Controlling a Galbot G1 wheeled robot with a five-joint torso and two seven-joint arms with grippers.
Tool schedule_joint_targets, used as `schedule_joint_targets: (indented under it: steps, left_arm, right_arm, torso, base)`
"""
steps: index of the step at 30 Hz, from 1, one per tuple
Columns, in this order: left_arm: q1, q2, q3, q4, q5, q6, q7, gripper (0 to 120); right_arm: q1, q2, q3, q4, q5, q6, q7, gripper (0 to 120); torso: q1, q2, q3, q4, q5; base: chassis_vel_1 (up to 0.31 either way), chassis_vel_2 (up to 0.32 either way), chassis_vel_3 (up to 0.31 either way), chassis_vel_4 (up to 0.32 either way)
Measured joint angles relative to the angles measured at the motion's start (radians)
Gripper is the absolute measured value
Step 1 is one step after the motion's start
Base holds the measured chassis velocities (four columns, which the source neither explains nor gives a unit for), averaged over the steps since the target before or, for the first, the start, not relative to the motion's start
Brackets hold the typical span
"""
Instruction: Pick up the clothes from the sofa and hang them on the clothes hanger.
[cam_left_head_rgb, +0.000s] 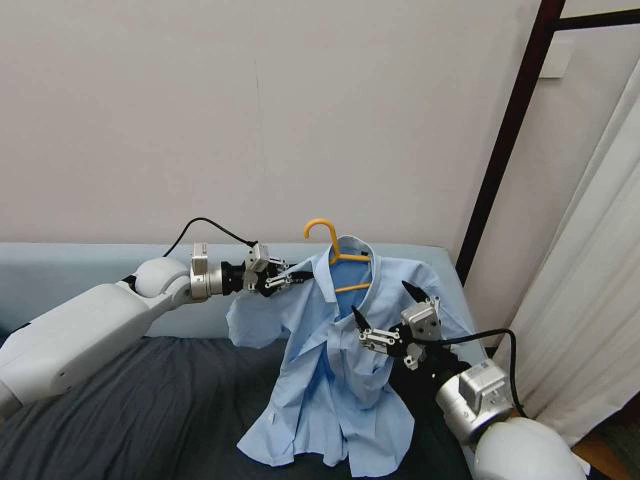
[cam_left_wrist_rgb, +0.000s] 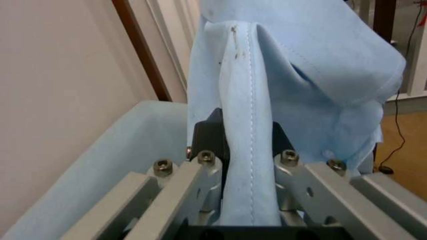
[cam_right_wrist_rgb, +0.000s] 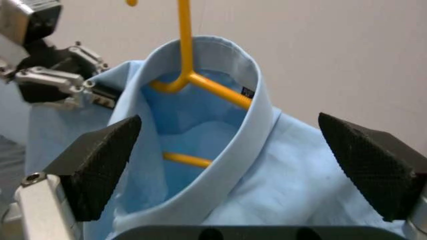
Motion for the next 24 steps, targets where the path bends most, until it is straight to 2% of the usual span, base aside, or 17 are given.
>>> schedule_joint_targets:
  steps: [6,7,8,11,13,17,18,23,24]
  left_arm:
    - [0.011,0.009,-0.008,-0.023,0.001,0.0,-0.005,7]
    - [0.015,0.01,-0.013,-0.028,0.001,0.0,-0.005,7]
    - [0.015,0.01,-0.013,-0.028,0.001,0.0,-0.005,7]
    - [0.019,0.012,-0.018,-0.035,0.001,0.0,-0.005,7]
    - [0.02,0.012,-0.02,-0.035,0.0,0.0,-0.005,7]
    - [0.03,0.011,-0.033,-0.037,0.0,0.001,-0.004,7]
    - [0.03,0.011,-0.033,-0.037,0.0,0.001,-0.004,7]
    - [0.044,0.011,-0.052,-0.037,0.002,0.003,-0.001,7]
    - [0.044,0.011,-0.052,-0.037,0.002,0.003,-0.001,7]
  right_arm:
    - [0.056,0.015,-0.021,-0.016,0.109,-0.038,0.05,97]
    - [0.063,0.018,-0.025,-0.024,0.122,-0.044,0.058,91]
    - [0.063,0.018,-0.025,-0.024,0.122,-0.044,0.058,91]
    - [0.063,0.017,-0.026,-0.03,0.136,-0.045,0.066,79]
    - [0.06,0.016,-0.026,-0.03,0.142,-0.045,0.07,77]
    - [0.049,0.014,-0.022,-0.033,0.149,-0.044,0.076,56]
    - [0.049,0.014,-0.022,-0.033,0.149,-0.044,0.076,56]
    - [0.041,0.01,-0.019,-0.032,0.155,-0.032,0.076,34]
    - [0.041,0.01,-0.019,-0.032,0.155,-0.032,0.076,34]
  torso:
    - [0.0,0.0,0.0,0.0,0.0001]
    - [0.0,0.0,0.0,0.0,0.0001]
    - [0.0,0.0,0.0,0.0,0.0001]
    - [0.0,0.0,0.0,-0.0001,0.0001]
    - [0.0,0.0,0.0,-0.0001,0.0001]
    - [0.0,0.0,0.0,-0.0001,0.0001]
    - [0.0,0.0,0.0,-0.0001,0.0001]
    - [0.0,0.0,0.0,-0.0002,0.0001]
    - [0.0,0.0,0.0,-0.0002,0.0001]
  base:
    - [0.0,0.0,0.0,0.0]
    - [0.0,0.0,0.0,0.0]
    - [0.0,0.0,0.0,0.0]
    - [0.0,0.0,0.0,0.0]
    - [0.0,0.0,0.0,0.0]
    - [0.0,0.0,0.0,0.0]
    - [0.0,0.0,0.0,0.0]
    - [0.0,0.0,0.0,0.0]
    - [0.0,0.0,0.0,0.0]
